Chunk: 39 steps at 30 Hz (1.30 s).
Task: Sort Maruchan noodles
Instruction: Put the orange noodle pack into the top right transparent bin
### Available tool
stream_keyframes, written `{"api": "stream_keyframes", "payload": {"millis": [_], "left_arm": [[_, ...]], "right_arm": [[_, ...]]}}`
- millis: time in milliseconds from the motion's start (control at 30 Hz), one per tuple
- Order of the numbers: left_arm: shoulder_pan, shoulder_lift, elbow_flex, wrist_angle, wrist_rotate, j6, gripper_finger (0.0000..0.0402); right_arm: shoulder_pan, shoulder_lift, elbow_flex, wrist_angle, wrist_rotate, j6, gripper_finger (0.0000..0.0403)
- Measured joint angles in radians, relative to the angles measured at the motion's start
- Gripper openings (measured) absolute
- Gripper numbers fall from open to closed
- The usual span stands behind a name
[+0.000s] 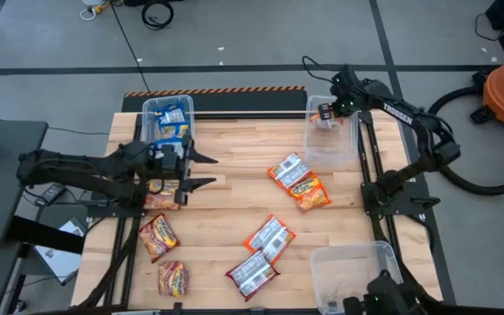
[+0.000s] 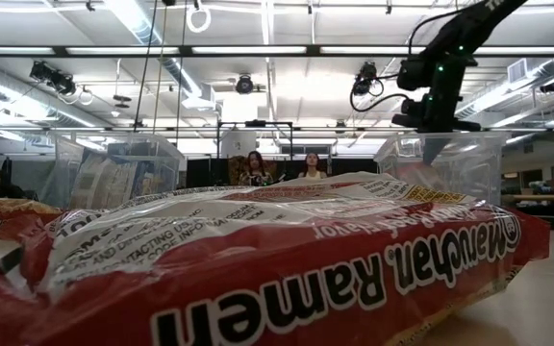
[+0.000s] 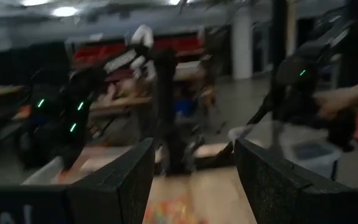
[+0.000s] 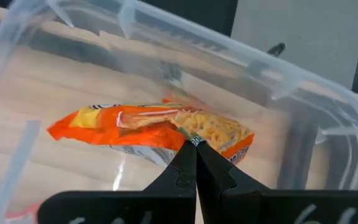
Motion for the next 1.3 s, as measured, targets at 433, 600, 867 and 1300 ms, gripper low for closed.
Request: {"api": "stream_keyframes", "payload": {"millis": [433,600,867,1300], "left_arm": [[-0.119,-0.075,-0.144,-0.082,-0.253,-0.044,0.0228],[-0.079,-0.074,-0.346,0.208,-0.253,-0.061,0.0228],[-0.022,-0.074,-0.381,0.281,-0.252,-0.051,0.0228],[0.021,-0.075,-0.38,0.294,-0.253,0.025,0.0228]], "right_arm": [[-0.006,0.098,0.122,-0.172,0.087,0.022,0.0002],[-0.006,0.119,0.122,-0.176,0.085,0.046,0.0002],[-0.008,0.118,0.122,-0.176,0.074,0.113,0.0002],[0.032,0.118,0.122,-0.194,0.02,0.24,0.0002]]}}
